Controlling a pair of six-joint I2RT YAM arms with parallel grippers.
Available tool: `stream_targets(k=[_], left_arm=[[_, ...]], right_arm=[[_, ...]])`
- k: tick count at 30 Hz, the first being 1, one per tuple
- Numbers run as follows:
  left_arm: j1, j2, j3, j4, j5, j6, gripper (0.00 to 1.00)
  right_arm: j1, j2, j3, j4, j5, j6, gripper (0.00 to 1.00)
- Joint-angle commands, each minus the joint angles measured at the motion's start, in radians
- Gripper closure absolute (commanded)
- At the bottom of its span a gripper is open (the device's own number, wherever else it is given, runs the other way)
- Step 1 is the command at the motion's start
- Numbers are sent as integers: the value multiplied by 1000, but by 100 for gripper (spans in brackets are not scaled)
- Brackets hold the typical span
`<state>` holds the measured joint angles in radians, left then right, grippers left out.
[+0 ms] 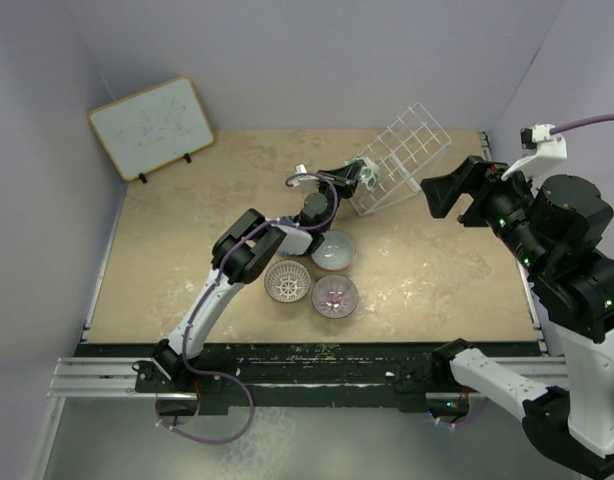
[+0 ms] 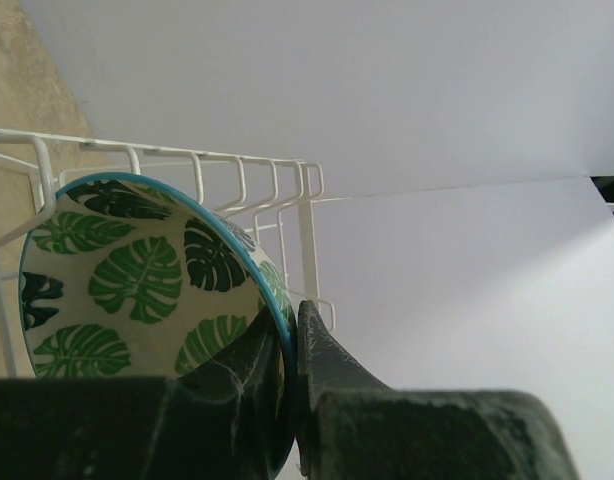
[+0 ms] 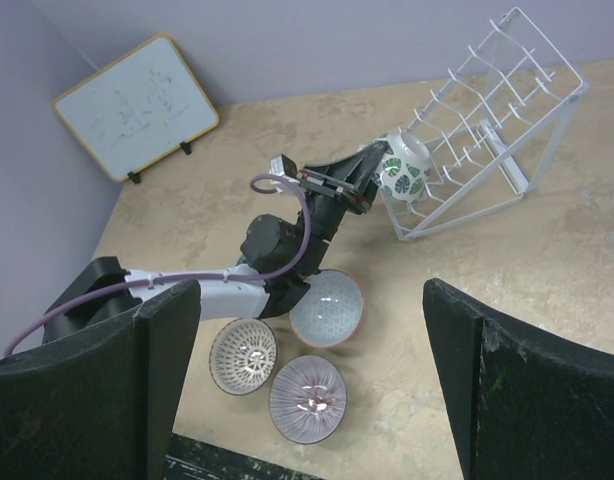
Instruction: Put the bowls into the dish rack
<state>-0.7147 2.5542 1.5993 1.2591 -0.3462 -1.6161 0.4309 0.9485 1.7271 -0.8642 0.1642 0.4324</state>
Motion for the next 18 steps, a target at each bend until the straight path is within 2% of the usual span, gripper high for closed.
stream_targets(k=[1,4,9,18], left_arm=[[8,-8,43,105,-20,-39,99],[10,1,41,111,-22,-52,92],[13,-5,14,117,-31,-66,74],[19,-80,-27,22,-12,-50,42]], right_arm=[[-4,10,-4,21,-17,-28,6],[-4,9,-6,22,-18,-27,6],[-4,14,-13,27,-24,-27,6],[-4,12,-3,22,-28,-26,6]])
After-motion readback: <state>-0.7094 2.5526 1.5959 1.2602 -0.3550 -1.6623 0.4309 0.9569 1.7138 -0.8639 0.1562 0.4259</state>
